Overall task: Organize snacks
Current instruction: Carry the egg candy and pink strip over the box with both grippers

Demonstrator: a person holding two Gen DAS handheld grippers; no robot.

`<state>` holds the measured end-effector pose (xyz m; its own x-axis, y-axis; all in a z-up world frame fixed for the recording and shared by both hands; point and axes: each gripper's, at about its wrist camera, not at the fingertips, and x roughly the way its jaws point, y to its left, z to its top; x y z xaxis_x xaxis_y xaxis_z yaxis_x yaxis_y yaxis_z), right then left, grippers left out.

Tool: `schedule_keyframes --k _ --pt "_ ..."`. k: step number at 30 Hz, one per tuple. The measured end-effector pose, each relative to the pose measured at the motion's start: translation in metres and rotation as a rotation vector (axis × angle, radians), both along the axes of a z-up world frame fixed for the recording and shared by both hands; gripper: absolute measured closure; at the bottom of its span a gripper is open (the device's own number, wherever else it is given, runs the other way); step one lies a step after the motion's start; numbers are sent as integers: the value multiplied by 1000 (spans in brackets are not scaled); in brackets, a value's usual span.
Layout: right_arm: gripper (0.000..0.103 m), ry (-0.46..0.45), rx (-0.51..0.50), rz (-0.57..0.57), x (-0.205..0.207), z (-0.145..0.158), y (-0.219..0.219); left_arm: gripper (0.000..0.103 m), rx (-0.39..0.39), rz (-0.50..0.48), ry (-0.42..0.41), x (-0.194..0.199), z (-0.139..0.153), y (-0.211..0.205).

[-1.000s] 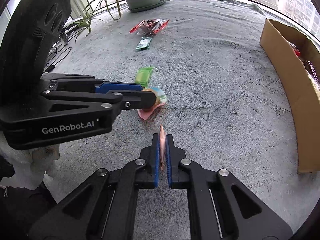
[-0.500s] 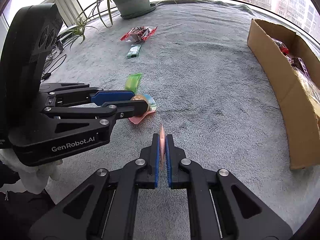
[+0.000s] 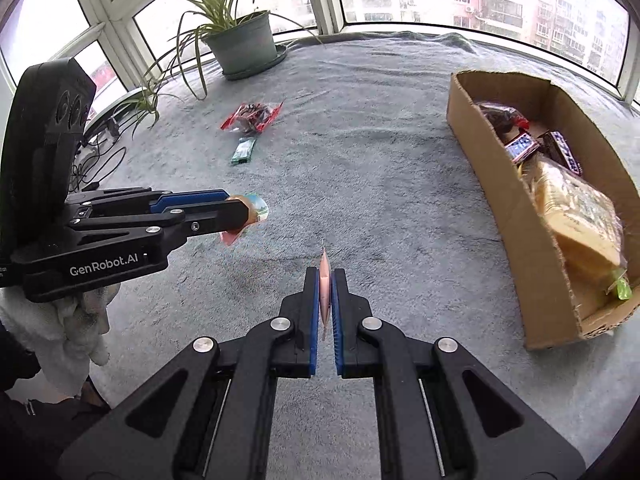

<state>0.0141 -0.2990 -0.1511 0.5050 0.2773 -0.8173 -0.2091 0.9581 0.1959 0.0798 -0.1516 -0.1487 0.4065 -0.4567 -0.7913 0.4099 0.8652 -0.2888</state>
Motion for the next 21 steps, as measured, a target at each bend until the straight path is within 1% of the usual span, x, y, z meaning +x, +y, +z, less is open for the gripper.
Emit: schedule_keyframes --k 4,12,16,21 --pt "97 -40 -10 -42 6 19 -26 80 -24 -5 -25 8 14 -11" --pt "97 -101 -27 -136 27 52 -96 80 -64 -18 -77 29 37 -44" --pt "97 -117 -41 -178 42 61 -130 80 -78 -15 -88 40 44 -64" --pt "97 -124 -53 -227 63 64 -166 80 -85 -32 -101 49 49 -95"
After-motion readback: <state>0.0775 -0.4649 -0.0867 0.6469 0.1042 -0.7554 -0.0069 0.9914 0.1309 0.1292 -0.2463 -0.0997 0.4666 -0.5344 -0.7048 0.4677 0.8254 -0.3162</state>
